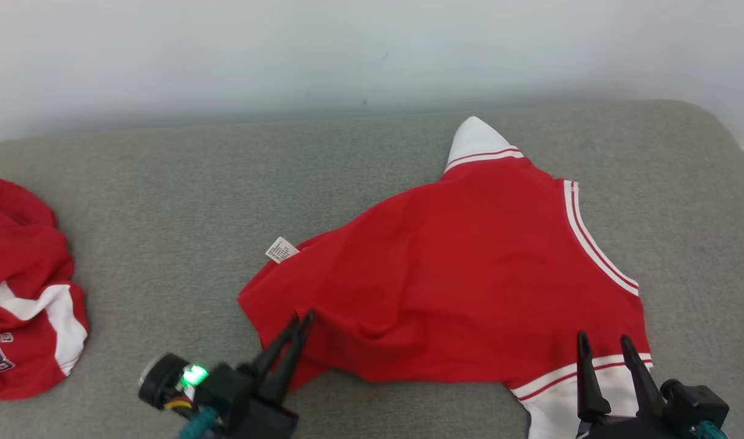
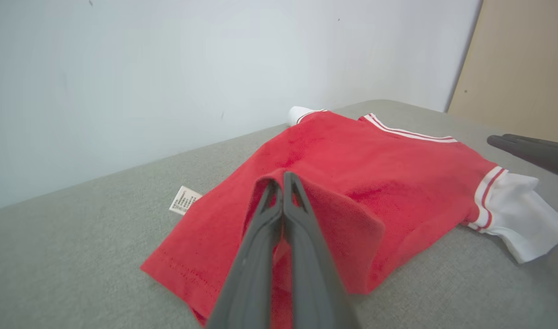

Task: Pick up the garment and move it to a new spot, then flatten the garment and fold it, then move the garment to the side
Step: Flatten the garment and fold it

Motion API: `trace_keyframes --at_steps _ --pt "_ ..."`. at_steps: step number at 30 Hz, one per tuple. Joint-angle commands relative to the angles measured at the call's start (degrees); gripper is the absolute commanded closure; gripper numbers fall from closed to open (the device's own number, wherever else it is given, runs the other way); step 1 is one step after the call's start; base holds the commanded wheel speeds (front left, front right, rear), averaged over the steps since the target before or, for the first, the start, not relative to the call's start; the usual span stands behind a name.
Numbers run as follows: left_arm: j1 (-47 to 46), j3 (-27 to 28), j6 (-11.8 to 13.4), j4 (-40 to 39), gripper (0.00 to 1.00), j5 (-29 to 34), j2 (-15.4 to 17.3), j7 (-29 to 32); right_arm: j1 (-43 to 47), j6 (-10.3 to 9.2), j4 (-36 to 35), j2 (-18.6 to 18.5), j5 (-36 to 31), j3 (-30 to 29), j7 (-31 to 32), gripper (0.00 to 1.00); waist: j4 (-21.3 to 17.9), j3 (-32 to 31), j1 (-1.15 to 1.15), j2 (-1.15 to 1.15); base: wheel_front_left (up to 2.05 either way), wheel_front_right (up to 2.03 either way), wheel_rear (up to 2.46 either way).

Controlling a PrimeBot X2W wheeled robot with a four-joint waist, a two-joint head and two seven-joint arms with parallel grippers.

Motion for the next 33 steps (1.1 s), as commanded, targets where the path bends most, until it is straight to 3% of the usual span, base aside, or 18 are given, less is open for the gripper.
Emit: trace_keyframes --at_steps 1,11,19,20,21,22,23,33 --pt "-1.1 0.4 0.1 0.5 1.0 -0.7 -0.1 -0.2 -0.6 -0.11 0.3 0.0 -0.3 0.1 0.0 0.0 -1.4 1.0 0.0 0.0 0.0 0.0 0.0" --pt "-11.9 0.4 0.1 14.7 1.0 -4.6 2.3 -0.2 -4.6 -0.11 1.7 0.0 0.2 0.7 0.0 0.0 -6.7 4.5 0.0 0.0 0.0 0.0 0.0" --pt "-14.8 2.2 0.1 21.2 1.0 -4.0 3.0 -0.2 -4.9 -0.11 2.1 0.0 0.5 0.5 0.0 0.0 -6.9 5.2 0.0 0.0 0.0 0.0 0.0" --pt "-15.0 3.3 0.1 21.9 0.52 -3.2 2.7 -0.2 -4.9 -0.11 2.2 0.0 0.6 0.6 0.0 0.0 -6.5 5.0 0.0 0.0 0.0 0.0 0.0" --pt "-14.9 3.8 0.1 22.1 0.15 -2.8 2.5 -0.2 -4.9 -0.11 2.3 0.0 0.6 0.7 0.0 0.0 -6.3 4.8 0.0 0.0 0.0 0.0 0.0" --pt "-14.6 4.0 0.1 22.2 0.06 -2.7 2.1 -0.2 -4.9 -0.11 2.3 0.0 0.6 0.7 0.0 0.0 -6.1 4.6 0.0 0.0 0.0 0.0 0.0" --pt "-14.3 4.4 0.1 22.0 0.0 -2.6 1.6 -0.2 -4.8 -0.11 2.4 0.0 0.6 0.7 0.0 0.0 -5.8 4.4 0.0 0.0 0.0 0.0 0.0" --pt "-5.9 10.1 0.1 11.2 0.0 1.0 -1.3 -0.2 -2.8 -0.11 2.0 0.0 0.9 -0.2 0.0 0.0 -2.9 2.7 0.0 0.0 0.0 0.0 0.0"
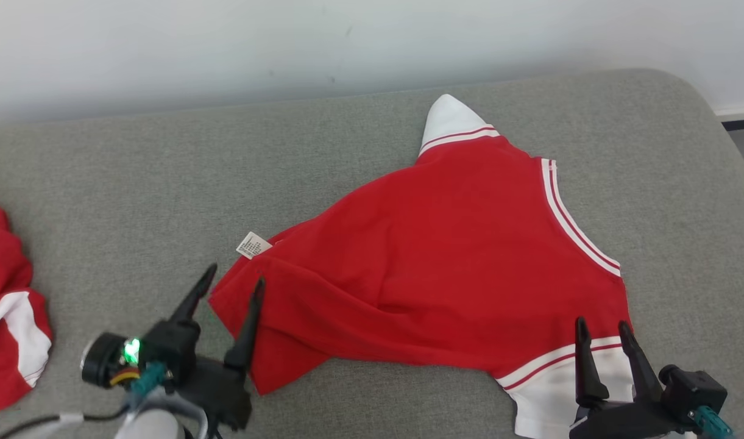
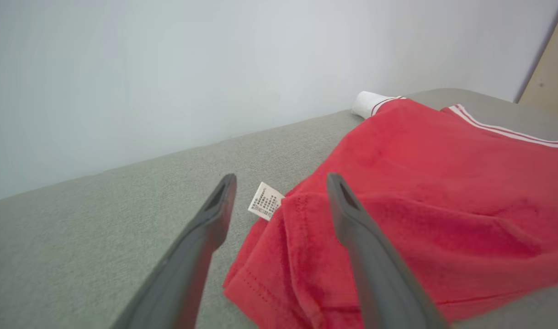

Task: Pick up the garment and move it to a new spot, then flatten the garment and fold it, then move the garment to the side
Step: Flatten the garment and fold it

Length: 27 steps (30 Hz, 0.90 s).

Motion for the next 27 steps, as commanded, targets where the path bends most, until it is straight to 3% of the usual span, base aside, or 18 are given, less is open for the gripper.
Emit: trace_keyframes --at_steps 1,7,16,27 --pt "3.4 0.7 0.1 -2.0 0.0 1.3 -0.9 -0.2 0.9 -0.11 -0.3 0.0 0.6 -0.3 0.0 0.0 0.7 -0.5 0.0 0.0 0.0 0.0 0.0" --pt "8.5 -0.5 0.1 -3.9 0.0 2.2 -2.4 -0.2 2.6 -0.11 -0.1 0.0 0.2 -1.7 0.0 0.0 1.5 -0.9 0.0 0.0 0.0 0.0 0.0" --pt "7.8 -2.9 0.1 0.9 0.0 0.4 -2.6 -0.2 3.6 -0.11 1.9 0.0 -2.0 -2.4 0.0 0.0 0.8 -1.2 0.0 0.0 0.0 0.0 0.0" --pt "10.4 -1.4 0.1 0.7 0.0 0.8 -2.4 -0.2 8.5 -0.11 2.2 0.0 -3.8 -4.3 0.0 0.0 -0.4 -1.9 0.0 0.0 0.0 0.0 0.0"
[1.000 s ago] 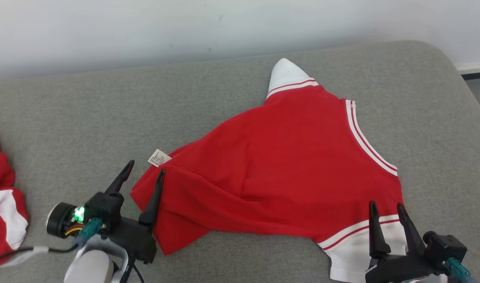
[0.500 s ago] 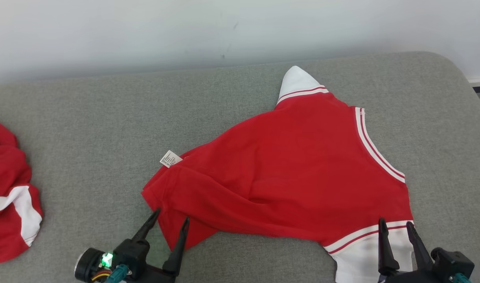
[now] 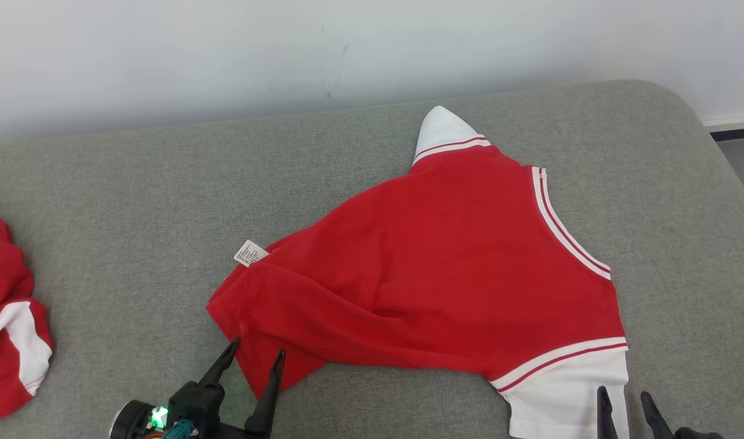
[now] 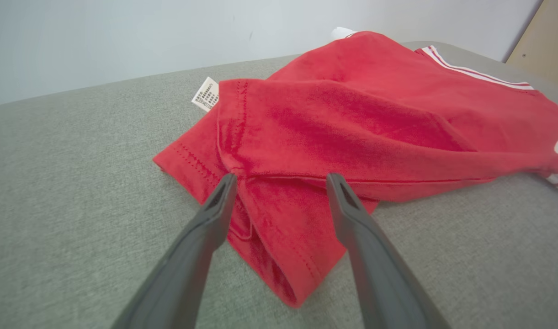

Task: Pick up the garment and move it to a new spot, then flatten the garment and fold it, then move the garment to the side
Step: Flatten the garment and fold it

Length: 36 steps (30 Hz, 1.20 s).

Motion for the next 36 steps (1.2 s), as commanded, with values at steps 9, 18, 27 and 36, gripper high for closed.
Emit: trace_keyframes --at_steps 9,18,27,36 --pt "-1.8 0.9 0.1 0.8 0.0 -0.1 -0.2 -0.2 -0.3 -0.11 4.2 0.1 -0.4 -0.5 0.0 0.0 0.0 0.0 0.0 0.0 0.0 0.0 0.0" --pt "-4.2 0.9 0.1 4.2 0.0 -1.4 -0.1 -0.2 -2.3 -0.11 6.6 0.0 0.2 0.3 0.0 0.0 -0.9 0.9 0.0 0.0 0.0 0.0 0.0" --pt "-6.1 1.3 0.1 7.9 0.6 -3.3 -0.3 -0.2 -4.1 -0.11 11.6 0.1 1.2 3.5 0.1 1.0 -1.7 1.2 0.0 0.0 0.0 0.0 0.0" --pt "-3.1 1.0 0.1 3.7 1.0 -4.5 -0.2 -0.2 -3.9 -0.11 11.0 0.0 3.1 3.5 0.0 1.0 -1.2 -0.2 0.0 0.0 0.0 0.0 0.0"
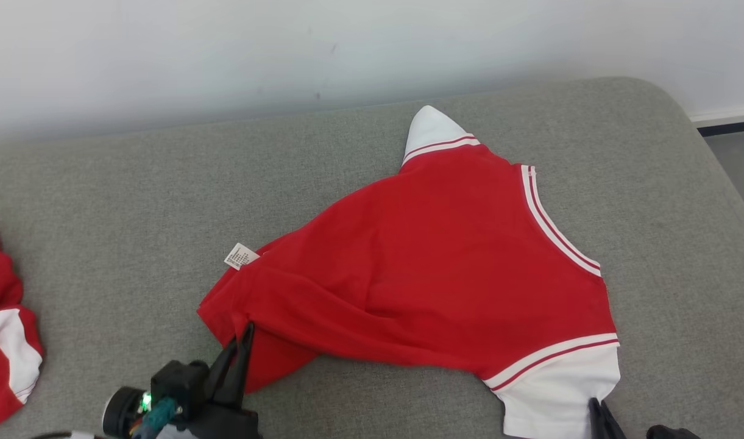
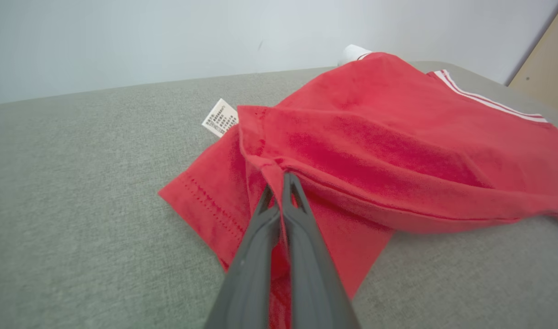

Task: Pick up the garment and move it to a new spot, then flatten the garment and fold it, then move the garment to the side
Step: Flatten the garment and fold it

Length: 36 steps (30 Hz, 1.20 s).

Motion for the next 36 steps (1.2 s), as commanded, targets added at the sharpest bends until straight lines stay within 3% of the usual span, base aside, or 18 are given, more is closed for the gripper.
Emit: trace_keyframes --at_steps 1,12,19,24,30,31,36 --pt "3.0 0.7 0.1 -2.8 1.0 -0.4 0.2 -0.2 1.5 -0.11 -1.4 0.0 0.4 -0.5 0.0 1.0 0.2 -0.4 0.0 0.0 0.0 0.0 0.0" --pt "15.0 3.4 0.1 -18.3 1.0 2.3 1.2 -0.2 7.6 -0.11 -10.9 0.0 4.5 -0.7 0.0 1.0 0.9 0.1 0.0 0.0 0.0 0.0 0.0" --pt "12.4 1.9 0.1 -22.8 1.0 2.7 2.2 -0.2 5.2 -0.11 -16.2 -0.4 9.1 2.4 0.1 1.0 2.1 -0.4 0.0 0.0 0.0 0.0 0.0" --pt "4.2 -2.4 0.1 -23.9 1.0 0.6 8.0 -0.2 -2.8 -0.11 -19.5 -4.7 15.0 5.3 4.1 1.0 2.7 -1.0 0.0 0.0 0.0 0.0 0.0" --pt "-14.1 -12.0 0.1 -22.8 1.0 -8.4 18.1 1.4 -20.3 -0.11 -18.9 -10.1 20.3 7.5 8.9 1.0 3.2 1.6 0.0 0.0 0.0 0.0 0.0" --pt "-14.1 -12.0 0.1 -22.8 1.0 -8.4 18.1 1.4 -20.3 -0.11 -18.9 -10.1 20.3 7.5 8.9 1.0 3.2 1.6 0.0 0.0 0.0 0.0 0.0" --pt "-33.9 -19.6 0.1 -19.3 1.0 -17.2 24.3 4.4 -39.7 -0.11 -14.2 -12.9 22.7 8.8 12.2 1.0 4.3 6.9 0.0 0.0 0.0 0.0 0.0"
